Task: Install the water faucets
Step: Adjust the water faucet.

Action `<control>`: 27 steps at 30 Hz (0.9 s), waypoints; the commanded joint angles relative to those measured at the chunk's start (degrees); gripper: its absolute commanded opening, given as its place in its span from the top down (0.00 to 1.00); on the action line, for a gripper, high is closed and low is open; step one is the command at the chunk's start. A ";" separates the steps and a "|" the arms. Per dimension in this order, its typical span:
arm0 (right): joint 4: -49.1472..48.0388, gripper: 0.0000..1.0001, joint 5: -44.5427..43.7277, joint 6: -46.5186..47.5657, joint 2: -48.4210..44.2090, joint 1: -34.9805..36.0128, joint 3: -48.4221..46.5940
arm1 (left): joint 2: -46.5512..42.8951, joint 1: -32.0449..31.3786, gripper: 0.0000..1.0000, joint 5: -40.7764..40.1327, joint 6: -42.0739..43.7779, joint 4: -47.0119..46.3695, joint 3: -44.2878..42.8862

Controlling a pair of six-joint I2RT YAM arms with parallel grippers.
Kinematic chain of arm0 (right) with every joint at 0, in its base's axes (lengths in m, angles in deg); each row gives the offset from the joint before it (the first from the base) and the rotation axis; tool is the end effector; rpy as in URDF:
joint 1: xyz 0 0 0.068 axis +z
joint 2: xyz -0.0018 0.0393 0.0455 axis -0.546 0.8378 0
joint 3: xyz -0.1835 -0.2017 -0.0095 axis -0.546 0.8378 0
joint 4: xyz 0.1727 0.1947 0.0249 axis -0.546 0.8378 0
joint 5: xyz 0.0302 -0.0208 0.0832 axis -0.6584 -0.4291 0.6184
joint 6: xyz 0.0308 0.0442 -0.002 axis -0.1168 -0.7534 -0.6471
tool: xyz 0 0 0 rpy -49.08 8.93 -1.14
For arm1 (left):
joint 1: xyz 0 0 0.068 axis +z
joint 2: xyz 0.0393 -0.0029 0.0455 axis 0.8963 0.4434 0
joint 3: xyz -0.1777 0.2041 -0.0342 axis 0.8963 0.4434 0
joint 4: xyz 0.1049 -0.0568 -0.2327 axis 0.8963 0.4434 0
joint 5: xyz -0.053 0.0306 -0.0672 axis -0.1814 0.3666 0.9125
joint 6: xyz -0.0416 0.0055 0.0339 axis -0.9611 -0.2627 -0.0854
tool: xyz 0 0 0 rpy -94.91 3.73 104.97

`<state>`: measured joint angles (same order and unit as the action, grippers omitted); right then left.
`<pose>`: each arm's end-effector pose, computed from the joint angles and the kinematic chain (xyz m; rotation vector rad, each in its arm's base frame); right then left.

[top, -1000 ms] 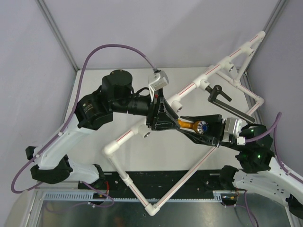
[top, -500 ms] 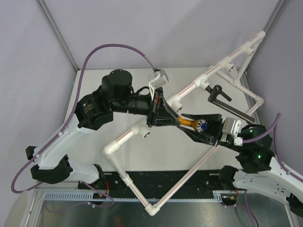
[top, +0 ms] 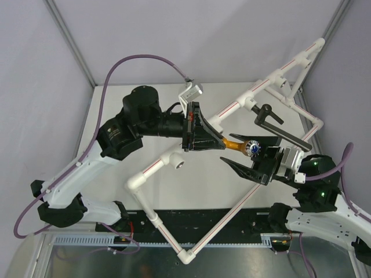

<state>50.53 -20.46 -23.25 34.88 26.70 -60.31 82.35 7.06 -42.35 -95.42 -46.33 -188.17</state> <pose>0.0483 0.1003 0.4356 -0.8934 0.7272 0.7668 0.1210 -0.2213 0.5189 1.0086 1.5906 -1.5456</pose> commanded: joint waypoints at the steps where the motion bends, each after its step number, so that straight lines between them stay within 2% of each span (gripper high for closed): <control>1: 0.02 0.32 -0.88 1.28 -1.73 0.49 -1.94 | -2.09 1.09 1.00 1.60 -3.27 -8.24 0.07; 15: 2.80 0.33 -1.59 2.81 -7.18 0.48 -1.62 | -1.80 2.42 1.00 6.65 -3.39 -8.59 -0.07; 27: -0.72 0.41 0.13 5.43 -4.52 0.48 -1.61 | -0.60 2.33 1.00 13.30 -6.10 -9.34 -0.23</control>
<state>52.93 -21.38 -19.49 29.05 26.85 -60.31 82.05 9.22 -33.06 -99.66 -52.65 -187.56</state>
